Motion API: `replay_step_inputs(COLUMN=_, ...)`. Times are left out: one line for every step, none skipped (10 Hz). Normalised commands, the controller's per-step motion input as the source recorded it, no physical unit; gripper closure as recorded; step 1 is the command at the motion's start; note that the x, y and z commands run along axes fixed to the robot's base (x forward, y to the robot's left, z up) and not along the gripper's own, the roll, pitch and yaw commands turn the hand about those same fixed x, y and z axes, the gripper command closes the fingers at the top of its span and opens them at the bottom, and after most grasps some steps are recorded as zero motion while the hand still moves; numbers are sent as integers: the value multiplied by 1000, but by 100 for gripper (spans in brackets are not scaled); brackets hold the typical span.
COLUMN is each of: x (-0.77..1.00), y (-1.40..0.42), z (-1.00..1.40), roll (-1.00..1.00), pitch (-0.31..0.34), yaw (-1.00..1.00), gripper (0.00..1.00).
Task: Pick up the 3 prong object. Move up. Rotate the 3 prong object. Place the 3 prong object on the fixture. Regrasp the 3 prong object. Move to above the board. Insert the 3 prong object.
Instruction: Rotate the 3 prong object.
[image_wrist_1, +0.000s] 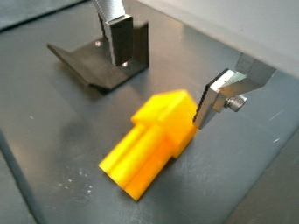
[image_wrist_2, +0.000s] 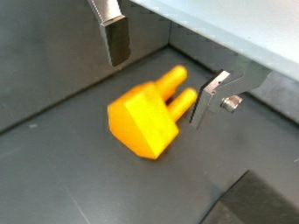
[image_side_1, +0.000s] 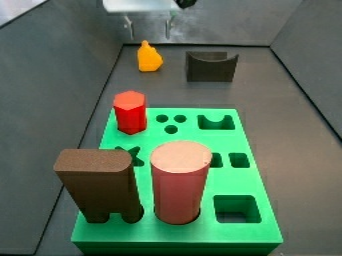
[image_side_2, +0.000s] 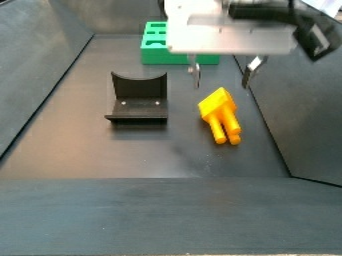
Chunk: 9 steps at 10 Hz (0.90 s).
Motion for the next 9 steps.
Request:
replay_step_inputs(x=-21, y=3, z=565, roll=-3, pitch=57, yaw=-13, gripper=0)
replay_step_inputs(x=0, y=0, z=0, roll=0, pitch=0, yaw=1000, gripper=0)
replay_step_inputs(x=1, y=-3, z=-166, roll=0, pitch=0, yaw=1000, gripper=0)
replay_step_inputs(x=38, y=1, z=-239, roll=1, pitch=-1, yaw=1000, gripper=0)
replay_step_inputs(x=45, y=3, z=-171, roll=1, pitch=-2, yaw=1000, gripper=0)
replay_step_inputs(x=35, y=2, z=-84, roll=1, pitch=-2, yaw=1000, gripper=0)
replay_step_inputs(x=31, y=1, z=-67, roll=1, pitch=-3, yaw=1000, gripper=0)
replay_step_inputs(x=31, y=1, z=-60, roll=1, pitch=-3, yaw=1000, gripper=0)
replay_step_inputs(x=34, y=2, z=-52, roll=1, pitch=-4, yaw=1000, gripper=0)
